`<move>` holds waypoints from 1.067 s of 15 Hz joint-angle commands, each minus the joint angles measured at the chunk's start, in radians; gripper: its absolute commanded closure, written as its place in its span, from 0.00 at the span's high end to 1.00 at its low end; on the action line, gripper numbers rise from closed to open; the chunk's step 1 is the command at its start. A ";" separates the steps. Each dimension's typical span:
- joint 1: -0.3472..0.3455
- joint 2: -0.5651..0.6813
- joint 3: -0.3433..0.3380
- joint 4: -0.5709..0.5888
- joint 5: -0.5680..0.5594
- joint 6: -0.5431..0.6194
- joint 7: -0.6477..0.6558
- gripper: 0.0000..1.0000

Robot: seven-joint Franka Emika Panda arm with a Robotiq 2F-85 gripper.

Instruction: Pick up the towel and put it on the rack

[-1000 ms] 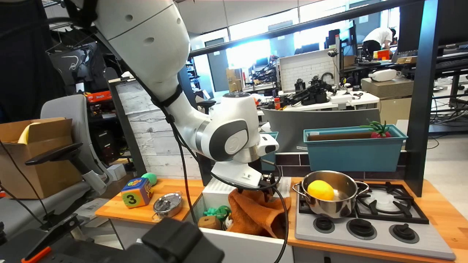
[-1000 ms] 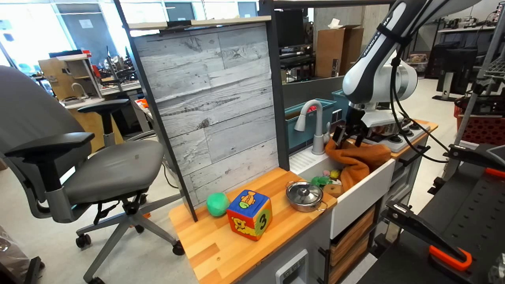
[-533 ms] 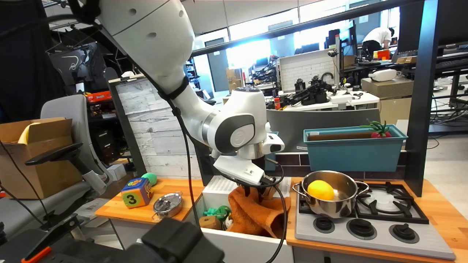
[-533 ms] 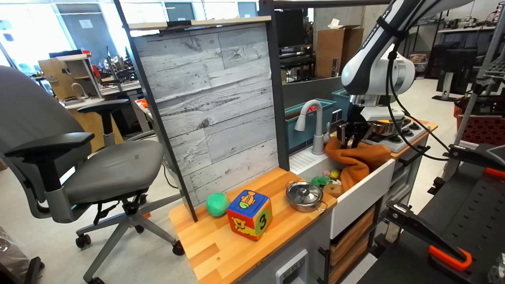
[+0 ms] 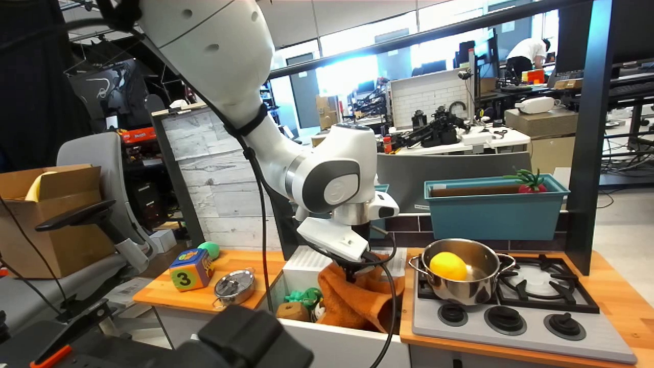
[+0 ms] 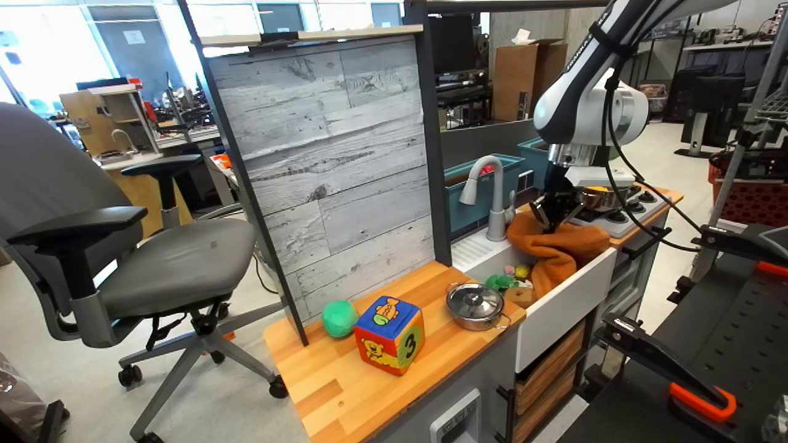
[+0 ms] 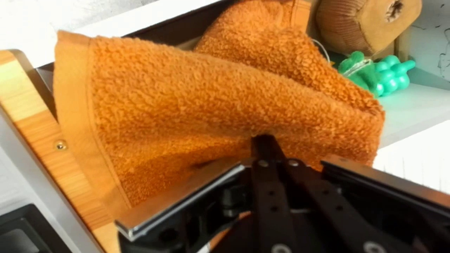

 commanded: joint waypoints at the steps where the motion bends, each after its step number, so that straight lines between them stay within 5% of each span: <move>1: -0.021 -0.023 0.010 -0.018 0.018 -0.048 -0.029 0.00; 4: 0.020 -0.053 -0.063 -0.054 -0.012 -0.141 0.029 0.00; 5: 0.034 -0.074 -0.094 -0.089 -0.025 -0.181 0.047 0.26; 9: -0.008 -0.118 -0.076 -0.224 -0.045 -0.045 -0.125 0.48; 16: -0.028 -0.088 -0.050 -0.237 -0.113 0.231 -0.226 0.99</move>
